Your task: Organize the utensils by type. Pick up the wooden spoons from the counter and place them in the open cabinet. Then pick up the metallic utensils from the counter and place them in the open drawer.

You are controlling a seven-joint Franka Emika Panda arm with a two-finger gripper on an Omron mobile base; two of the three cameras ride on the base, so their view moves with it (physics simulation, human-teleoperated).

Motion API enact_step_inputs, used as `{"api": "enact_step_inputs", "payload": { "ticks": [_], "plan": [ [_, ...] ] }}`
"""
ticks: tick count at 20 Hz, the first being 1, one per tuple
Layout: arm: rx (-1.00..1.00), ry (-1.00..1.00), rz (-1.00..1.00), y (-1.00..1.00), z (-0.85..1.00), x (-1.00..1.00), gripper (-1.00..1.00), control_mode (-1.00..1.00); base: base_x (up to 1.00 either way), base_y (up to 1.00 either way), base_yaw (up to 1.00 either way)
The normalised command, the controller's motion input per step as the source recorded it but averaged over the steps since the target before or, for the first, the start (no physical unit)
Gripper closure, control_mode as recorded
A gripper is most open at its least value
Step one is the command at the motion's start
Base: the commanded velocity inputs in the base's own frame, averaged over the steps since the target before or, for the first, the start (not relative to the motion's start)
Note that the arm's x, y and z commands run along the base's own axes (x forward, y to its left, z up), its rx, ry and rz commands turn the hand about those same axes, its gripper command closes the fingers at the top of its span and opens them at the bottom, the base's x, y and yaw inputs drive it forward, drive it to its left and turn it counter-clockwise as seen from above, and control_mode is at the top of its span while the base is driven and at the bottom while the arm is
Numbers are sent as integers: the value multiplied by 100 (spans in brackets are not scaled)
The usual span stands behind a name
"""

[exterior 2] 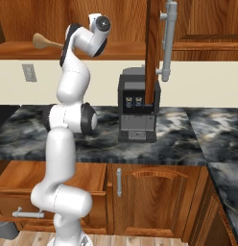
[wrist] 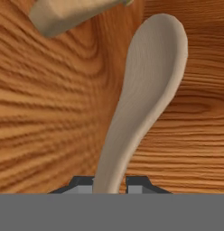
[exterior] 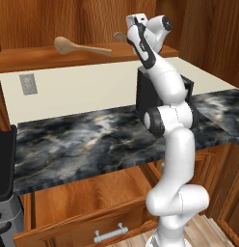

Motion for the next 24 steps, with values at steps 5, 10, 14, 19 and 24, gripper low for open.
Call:
{"api": "enact_step_inputs", "payload": {
  "ticks": [5,10,14,19,24],
  "plan": [
    [-1,0,3,7,-19,1,-100,-100,0,0,0],
    [0,0,0,0,-17,3,-100,-100,0,0,0],
    [0,0,0,0,-16,1,-100,-100,0,0,0],
    [0,0,2,0,-14,0,-100,-100,0,0,0],
    [0,0,4,-2,-12,-3,-100,-100,0,0,0]
  ]
}}
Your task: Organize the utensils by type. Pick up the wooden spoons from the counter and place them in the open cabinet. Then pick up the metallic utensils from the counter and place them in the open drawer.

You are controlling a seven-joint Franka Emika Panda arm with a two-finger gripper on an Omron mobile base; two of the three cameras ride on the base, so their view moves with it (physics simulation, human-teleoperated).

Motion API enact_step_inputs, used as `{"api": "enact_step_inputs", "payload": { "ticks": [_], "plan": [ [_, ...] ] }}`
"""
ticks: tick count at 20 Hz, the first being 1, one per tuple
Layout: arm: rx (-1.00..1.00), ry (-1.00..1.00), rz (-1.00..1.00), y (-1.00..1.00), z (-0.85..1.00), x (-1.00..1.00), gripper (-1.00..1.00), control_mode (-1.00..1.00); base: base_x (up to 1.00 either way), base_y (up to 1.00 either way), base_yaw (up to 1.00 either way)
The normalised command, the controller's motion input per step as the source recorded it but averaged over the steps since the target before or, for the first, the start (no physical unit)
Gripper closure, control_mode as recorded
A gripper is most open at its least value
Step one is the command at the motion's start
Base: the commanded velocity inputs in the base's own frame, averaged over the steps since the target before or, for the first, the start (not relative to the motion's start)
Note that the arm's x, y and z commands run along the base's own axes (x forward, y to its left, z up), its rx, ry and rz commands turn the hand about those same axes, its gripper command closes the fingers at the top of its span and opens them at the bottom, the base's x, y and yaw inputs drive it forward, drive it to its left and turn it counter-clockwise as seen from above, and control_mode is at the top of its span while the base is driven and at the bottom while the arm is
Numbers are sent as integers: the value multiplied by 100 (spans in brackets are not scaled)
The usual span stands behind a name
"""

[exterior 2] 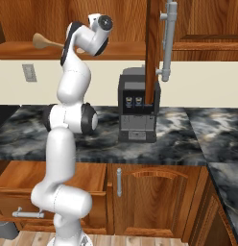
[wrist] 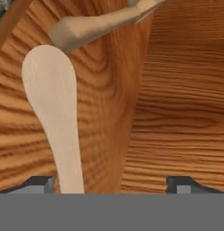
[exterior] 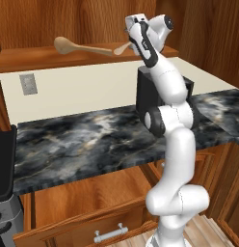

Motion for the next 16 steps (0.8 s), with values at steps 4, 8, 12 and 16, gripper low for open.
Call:
{"api": "enact_step_inputs", "payload": {
  "ticks": [4,8,12,16],
  "plan": [
    [0,0,6,-3,-9,-13,-100,-100,0,0,0],
    [0,0,6,-7,-8,-23,-100,-100,0,0,0],
    [0,0,5,-9,-9,-37,-100,-100,0,0,0],
    [0,-2,3,-2,-2,-36,-100,-100,0,0,0]
  ]
}}
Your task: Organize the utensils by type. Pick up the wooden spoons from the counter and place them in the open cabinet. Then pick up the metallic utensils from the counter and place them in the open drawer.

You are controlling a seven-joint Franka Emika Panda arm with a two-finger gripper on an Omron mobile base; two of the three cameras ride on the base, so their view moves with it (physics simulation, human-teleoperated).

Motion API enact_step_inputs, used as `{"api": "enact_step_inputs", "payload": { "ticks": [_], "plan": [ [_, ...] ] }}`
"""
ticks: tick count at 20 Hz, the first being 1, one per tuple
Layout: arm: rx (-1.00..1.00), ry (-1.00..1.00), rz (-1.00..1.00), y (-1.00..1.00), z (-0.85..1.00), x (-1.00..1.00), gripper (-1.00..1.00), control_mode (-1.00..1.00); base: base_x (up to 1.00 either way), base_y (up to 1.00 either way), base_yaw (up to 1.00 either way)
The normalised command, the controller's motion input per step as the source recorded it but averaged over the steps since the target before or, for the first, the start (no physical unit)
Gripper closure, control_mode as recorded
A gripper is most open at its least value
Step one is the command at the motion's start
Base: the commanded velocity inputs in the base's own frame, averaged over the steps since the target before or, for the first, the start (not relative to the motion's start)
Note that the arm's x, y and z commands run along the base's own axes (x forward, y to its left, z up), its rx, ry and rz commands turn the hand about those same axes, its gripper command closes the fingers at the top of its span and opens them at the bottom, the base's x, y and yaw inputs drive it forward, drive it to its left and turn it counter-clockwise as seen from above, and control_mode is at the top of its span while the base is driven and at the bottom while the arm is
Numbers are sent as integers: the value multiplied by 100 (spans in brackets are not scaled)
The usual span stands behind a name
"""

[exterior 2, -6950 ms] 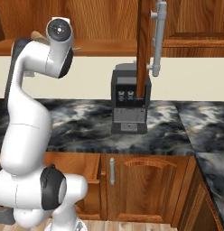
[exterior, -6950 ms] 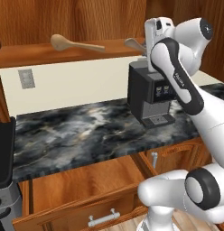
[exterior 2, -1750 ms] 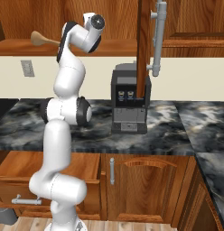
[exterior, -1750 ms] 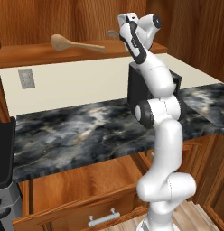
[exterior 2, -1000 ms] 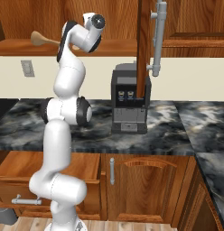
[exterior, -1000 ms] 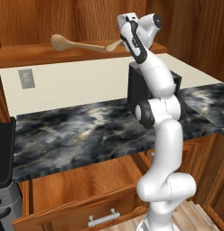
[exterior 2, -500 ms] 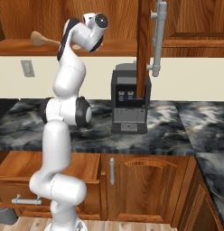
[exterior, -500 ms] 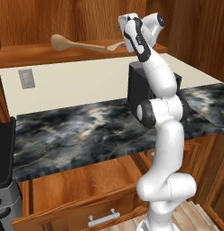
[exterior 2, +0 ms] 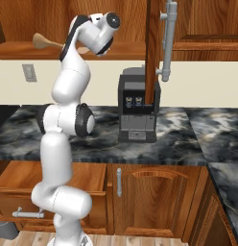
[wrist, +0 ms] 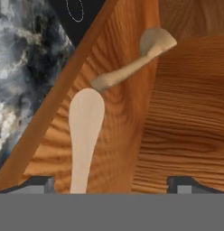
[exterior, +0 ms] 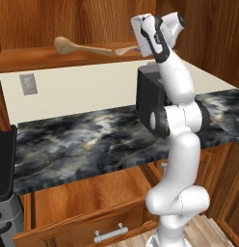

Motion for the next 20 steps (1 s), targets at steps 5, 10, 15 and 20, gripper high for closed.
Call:
{"api": "enact_step_inputs", "payload": {
  "ticks": [5,10,15,20],
  "plan": [
    [0,-1,1,0,0,-55,-100,-100,0,0,0],
    [0,-3,0,4,0,-64,-100,-100,0,0,0],
    [0,-5,-1,19,-9,-77,-100,-100,0,0,0],
    [0,-9,-13,34,-24,-89,-100,-100,0,0,0]
  ]
}}
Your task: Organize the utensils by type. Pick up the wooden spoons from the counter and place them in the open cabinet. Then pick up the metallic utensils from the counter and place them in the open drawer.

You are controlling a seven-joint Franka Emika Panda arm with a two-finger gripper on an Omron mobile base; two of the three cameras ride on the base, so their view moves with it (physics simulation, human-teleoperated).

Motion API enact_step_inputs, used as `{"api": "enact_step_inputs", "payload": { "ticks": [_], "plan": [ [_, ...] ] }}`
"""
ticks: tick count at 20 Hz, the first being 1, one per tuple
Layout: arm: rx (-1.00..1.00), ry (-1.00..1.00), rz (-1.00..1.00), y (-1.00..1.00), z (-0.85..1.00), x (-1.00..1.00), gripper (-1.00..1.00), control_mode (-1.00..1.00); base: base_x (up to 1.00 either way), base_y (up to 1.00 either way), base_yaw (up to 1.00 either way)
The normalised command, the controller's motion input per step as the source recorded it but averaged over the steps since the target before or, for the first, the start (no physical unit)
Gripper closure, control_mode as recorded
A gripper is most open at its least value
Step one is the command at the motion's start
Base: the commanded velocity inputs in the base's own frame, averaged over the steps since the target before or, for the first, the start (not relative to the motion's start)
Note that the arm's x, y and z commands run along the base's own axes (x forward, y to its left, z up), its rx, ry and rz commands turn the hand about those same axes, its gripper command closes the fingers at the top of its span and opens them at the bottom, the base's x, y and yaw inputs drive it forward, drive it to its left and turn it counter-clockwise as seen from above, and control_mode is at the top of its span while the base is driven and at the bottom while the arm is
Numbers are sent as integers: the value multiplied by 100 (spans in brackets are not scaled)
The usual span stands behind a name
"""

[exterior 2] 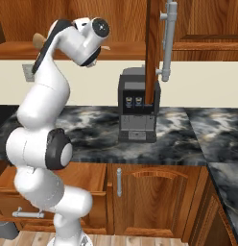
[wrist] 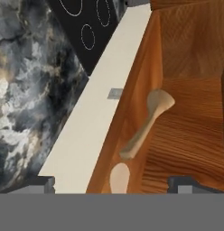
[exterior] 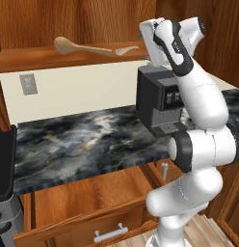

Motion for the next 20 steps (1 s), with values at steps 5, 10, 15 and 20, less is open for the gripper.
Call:
{"api": "enact_step_inputs", "payload": {
  "ticks": [5,10,15,20],
  "plan": [
    [0,-3,-24,24,-16,-87,-100,-100,0,0,0],
    [0,11,-31,10,-5,-78,-100,-100,0,0,0],
    [0,19,-38,7,-9,-81,-100,-100,0,0,0],
    [6,27,-41,0,-8,-79,-100,-100,0,0,0]
  ]
}}
